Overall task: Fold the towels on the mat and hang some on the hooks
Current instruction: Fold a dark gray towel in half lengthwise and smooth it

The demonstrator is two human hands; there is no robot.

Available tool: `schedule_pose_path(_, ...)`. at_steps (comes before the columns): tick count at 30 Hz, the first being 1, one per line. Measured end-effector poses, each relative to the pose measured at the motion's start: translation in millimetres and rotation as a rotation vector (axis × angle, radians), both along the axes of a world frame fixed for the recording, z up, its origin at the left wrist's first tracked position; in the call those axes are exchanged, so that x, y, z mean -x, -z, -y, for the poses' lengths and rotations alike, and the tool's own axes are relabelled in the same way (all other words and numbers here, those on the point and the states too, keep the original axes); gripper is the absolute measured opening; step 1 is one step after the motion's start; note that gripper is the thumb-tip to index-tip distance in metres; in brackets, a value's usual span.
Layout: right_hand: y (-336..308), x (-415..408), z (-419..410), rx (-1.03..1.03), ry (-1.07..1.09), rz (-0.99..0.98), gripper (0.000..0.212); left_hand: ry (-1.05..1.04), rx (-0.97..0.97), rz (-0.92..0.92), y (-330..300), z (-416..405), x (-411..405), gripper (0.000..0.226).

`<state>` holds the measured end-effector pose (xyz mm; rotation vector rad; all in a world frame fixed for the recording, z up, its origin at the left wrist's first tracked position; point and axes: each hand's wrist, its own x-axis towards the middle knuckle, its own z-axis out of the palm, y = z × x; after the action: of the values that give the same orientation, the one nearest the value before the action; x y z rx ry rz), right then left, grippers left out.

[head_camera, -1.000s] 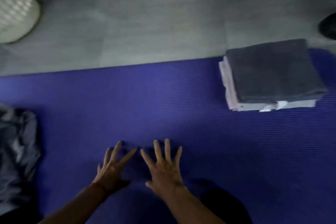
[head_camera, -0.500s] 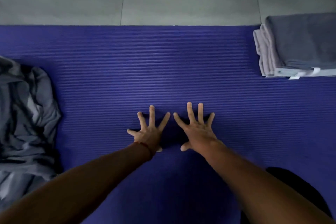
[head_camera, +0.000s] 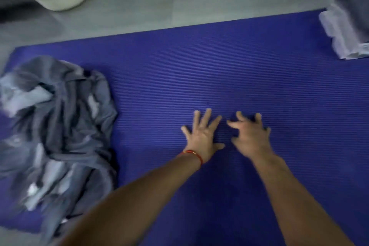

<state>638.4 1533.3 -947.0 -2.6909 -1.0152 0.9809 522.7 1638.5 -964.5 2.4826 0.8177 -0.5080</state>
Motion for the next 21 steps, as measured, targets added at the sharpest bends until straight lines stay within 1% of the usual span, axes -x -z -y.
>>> schedule_pose_path(1,2.4,12.1,2.1,-0.077,0.039,-0.024,0.057,0.018,-0.004,0.086,4.8,4.6,21.9,0.082)
schedule_pose_path(3,2.4,40.8,0.8,-0.189,0.079,-0.116,0.047,-0.001,0.047,0.248,12.5,14.2,71.2,0.065)
schedule_pose_path(5,-8.5,79.7,-11.4,-0.265,0.016,-0.219,0.041,-0.102,0.088,0.364,12.6,16.9,130.2,0.05)
schedule_pose_path(7,-19.9,122.1,-30.6,-0.338,-0.109,-0.294,0.039,-0.221,0.02,0.46,4.1,1.7,193.2,0.044)
schedule_pose_path(9,-31.1,156.7,-55.9,-0.378,-0.215,-0.313,0.038,-0.302,-0.157,0.57,-12.3,-34.4,248.8,0.042)
schedule_pose_path(10,-35.9,170.8,-68.4,-0.392,-0.26,-0.309,0.038,-0.334,-0.287,0.597,-20.2,-58.6,270.9,0.039)
schedule_pose_path(11,-40.3,183.0,-80.3,-0.408,-0.302,-0.306,0.037,-0.388,-0.43,0.582,-28.0,-83.9,288.4,0.037)
schedule_pose_path(12,-44.4,193.0,-90.5,-0.419,-0.339,-0.306,0.037,-0.498,-0.554,0.528,-35.8,-111.4,301.5,0.036)
schedule_pose_path(13,-47.7,201.0,-99.3,-0.428,-0.372,-0.305,0.036,-0.658,-0.623,0.457,-45.4,-137.0,309.4,0.038)
schedule_pose_path(14,-51.7,206.9,-106.0,-0.432,-0.404,-0.303,0.036,-0.837,-0.609,0.402,-55.8,-159.8,313.8,0.04)
schedule_pose_path(15,-55.3,211.2,-110.3,-0.431,-0.432,-0.298,0.035,-0.992,-0.509,0.372,-63.2,-179.8,316.7,0.039)
schedule_pose_path(16,-58.9,213.5,-112.2,-0.425,-0.455,-0.284,0.034,-1.097,-0.368,0.369,-69.8,-194.2,316.2,0.034)
schedule_pose_path(17,-61.9,213.7,-112.7,-0.417,-0.465,-0.271,0.033,-1.16,-0.239,0.403,-74.6,-204.2,313.5,0.027)
schedule_pose_path(19,-67.1,209.3,-109.2,-0.414,-0.435,-0.258,0.031,-1.214,-0.086,0.508,-84.9,-208.5,299.3,0.019)
schedule_pose_path(21,-70.8,200.1,-103.8,-0.465,-0.335,-0.3,0.028,-1.175,-0.006,0.609,-89.2,-195.2,276.8,0.025)
